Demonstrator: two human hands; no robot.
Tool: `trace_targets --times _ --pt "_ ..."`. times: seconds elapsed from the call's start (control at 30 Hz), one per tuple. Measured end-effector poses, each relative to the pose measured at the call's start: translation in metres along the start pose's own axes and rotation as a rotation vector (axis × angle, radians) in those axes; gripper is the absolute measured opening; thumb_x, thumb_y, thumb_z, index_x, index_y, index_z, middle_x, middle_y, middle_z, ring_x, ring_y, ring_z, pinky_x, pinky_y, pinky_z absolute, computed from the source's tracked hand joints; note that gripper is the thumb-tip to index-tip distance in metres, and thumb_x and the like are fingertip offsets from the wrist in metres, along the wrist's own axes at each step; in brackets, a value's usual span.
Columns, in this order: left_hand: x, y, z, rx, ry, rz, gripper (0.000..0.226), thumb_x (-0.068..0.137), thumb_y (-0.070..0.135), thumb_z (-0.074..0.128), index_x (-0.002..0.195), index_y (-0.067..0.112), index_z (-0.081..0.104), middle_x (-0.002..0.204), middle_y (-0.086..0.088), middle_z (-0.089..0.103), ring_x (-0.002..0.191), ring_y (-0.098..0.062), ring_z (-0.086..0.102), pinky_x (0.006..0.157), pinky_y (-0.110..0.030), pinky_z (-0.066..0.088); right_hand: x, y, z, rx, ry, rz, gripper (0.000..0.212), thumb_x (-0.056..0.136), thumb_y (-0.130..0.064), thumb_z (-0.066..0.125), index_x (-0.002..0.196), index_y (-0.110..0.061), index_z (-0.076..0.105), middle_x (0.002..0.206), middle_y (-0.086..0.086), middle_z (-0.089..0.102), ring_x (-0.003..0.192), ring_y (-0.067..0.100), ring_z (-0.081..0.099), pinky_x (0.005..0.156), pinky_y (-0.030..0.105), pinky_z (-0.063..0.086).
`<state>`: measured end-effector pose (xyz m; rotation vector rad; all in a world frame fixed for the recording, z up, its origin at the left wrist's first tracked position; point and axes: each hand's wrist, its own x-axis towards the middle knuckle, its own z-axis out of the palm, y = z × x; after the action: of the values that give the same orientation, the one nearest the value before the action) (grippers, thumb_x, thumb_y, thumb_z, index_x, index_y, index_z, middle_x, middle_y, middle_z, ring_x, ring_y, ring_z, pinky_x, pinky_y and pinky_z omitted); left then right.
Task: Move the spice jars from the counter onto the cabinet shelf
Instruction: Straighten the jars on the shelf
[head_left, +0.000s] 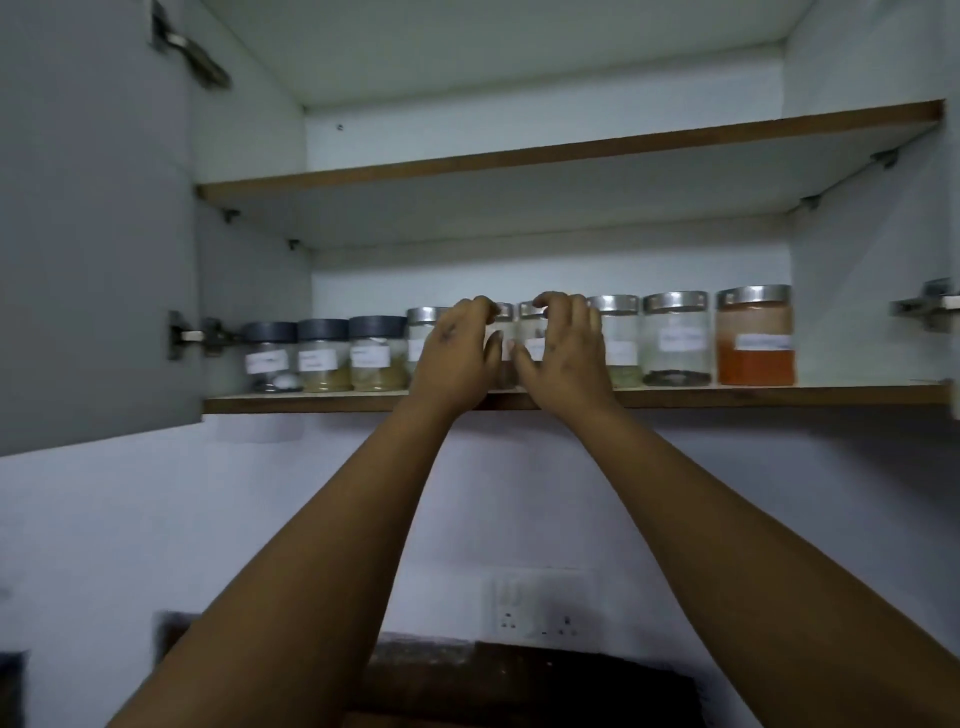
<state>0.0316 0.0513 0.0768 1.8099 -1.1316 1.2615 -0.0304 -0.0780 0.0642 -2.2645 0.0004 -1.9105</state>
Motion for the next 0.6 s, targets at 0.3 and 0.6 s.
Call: trace_targets --times 0.3,0.6 --pt "-0.002 -0.150 -0.124 0.339 -0.109 -0.086 0.017 0.094 0.012 0.054 0.107 0.003 0.060 0.106 -0.014 0.061 0.101 -0.031 0.054 0.085 -0.039 0.044 0.042 -0.107 0.100 0.077 -0.295 -0.149 0.038 0.094 -0.032 0.056 0.126 -0.013 0.053 0.125 0.003 0.051 0.120 0.021 0.043 0.098 0.033 0.039" --pt "0.070 -0.246 -0.176 0.709 -0.487 -0.146 0.025 0.094 0.016 0.059 0.117 0.008 0.058 0.122 -0.015 0.057 0.108 -0.030 0.057 0.094 -0.037 0.049 0.107 -0.187 0.178 -0.123 -0.628 -0.158 0.053 0.089 0.001 0.051 0.139 -0.016 0.049 0.140 0.007 0.048 0.127 0.025 0.046 0.100 0.034 0.043"
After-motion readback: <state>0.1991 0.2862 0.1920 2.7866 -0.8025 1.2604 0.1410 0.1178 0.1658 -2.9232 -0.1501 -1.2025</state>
